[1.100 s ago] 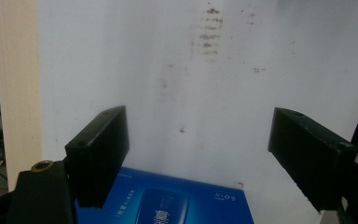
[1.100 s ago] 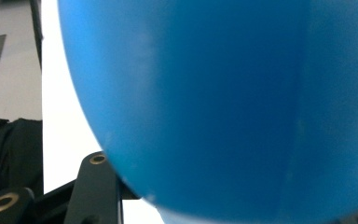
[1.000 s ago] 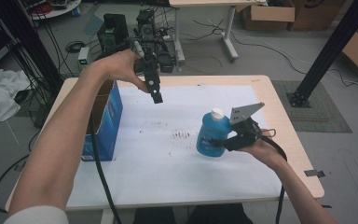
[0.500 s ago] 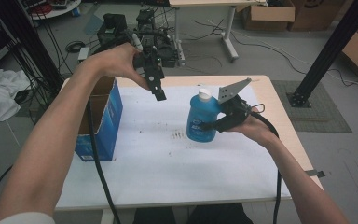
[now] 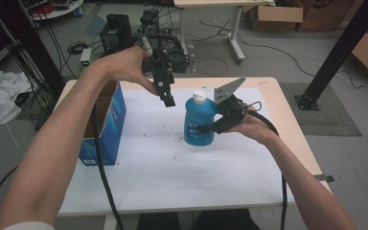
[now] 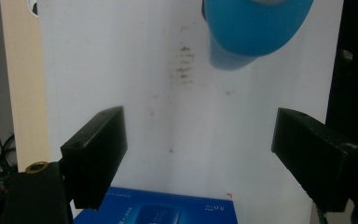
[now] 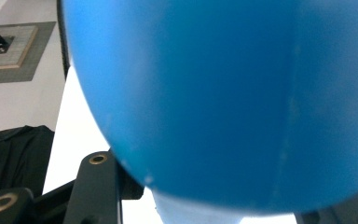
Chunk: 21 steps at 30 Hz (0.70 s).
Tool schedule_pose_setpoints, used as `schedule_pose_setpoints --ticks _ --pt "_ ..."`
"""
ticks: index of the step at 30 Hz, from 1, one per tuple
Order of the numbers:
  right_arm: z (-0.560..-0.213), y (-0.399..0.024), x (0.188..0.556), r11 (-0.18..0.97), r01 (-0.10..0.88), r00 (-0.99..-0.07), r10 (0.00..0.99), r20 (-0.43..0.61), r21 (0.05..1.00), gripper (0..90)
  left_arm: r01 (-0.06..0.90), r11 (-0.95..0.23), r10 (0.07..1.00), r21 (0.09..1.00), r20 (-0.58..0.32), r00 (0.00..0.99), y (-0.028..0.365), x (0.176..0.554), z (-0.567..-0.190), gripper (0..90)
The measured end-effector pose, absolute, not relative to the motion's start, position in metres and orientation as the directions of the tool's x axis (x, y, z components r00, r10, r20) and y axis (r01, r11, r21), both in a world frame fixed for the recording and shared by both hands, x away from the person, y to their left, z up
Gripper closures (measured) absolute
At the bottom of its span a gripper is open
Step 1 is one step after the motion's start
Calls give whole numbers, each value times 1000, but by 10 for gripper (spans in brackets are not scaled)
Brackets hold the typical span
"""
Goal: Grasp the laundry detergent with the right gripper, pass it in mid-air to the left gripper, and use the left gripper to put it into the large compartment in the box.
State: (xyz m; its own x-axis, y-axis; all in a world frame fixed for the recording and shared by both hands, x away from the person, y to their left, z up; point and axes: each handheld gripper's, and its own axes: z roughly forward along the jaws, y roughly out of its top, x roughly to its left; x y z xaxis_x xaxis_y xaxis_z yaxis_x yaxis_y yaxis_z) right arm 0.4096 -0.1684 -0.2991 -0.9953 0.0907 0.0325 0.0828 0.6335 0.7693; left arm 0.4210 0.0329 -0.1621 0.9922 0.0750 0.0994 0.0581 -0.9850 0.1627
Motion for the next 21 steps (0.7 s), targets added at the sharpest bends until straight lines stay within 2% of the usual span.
schedule_pose_setpoints --ticks 12,21 --pt "-298 -160 404 645 45 -999 39 26 763 453 35 -982 51 183 87 995 21 406 -175 185" --pt "-300 -153 401 636 12 -999 -17 30 772 454 29 -975 39 221 42 998 17 396 -186 182"
